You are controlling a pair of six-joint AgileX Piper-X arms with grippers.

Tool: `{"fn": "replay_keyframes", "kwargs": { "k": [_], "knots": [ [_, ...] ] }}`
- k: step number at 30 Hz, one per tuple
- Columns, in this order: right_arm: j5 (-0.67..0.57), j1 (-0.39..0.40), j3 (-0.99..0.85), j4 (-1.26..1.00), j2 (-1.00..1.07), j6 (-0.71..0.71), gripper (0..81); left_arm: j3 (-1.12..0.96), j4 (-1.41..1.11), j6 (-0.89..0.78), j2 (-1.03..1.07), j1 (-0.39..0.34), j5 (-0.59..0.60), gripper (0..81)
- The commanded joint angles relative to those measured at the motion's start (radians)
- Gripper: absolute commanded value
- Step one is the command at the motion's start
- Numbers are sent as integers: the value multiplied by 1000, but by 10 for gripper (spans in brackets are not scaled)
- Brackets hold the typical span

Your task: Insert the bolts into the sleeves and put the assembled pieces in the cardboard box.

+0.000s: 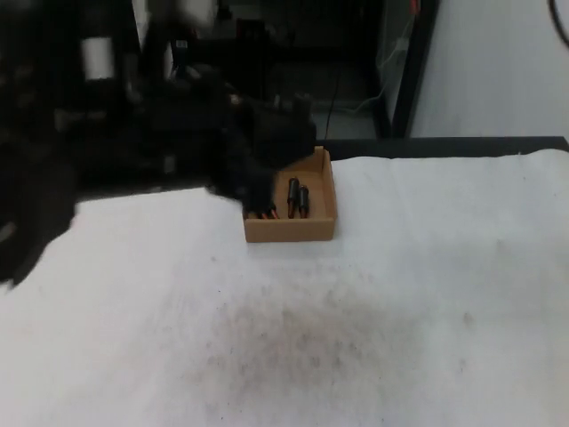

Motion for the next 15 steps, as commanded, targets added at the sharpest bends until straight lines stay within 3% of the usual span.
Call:
{"fn": "replay_keyframes", "kwargs": {
  "k": [1,5,15],
  "knots": [
    [-161,32,-7,-172,-16,88,6,54,-137,-71,-43,51,241,2],
    [-195,124,-7,-332,-16,111,6,55,-230,-124,-28,81,347,2],
    [-29,290,-7,-396,-16,-35,8,55,-488,-286,-25,124,315,2]
  ]
}}
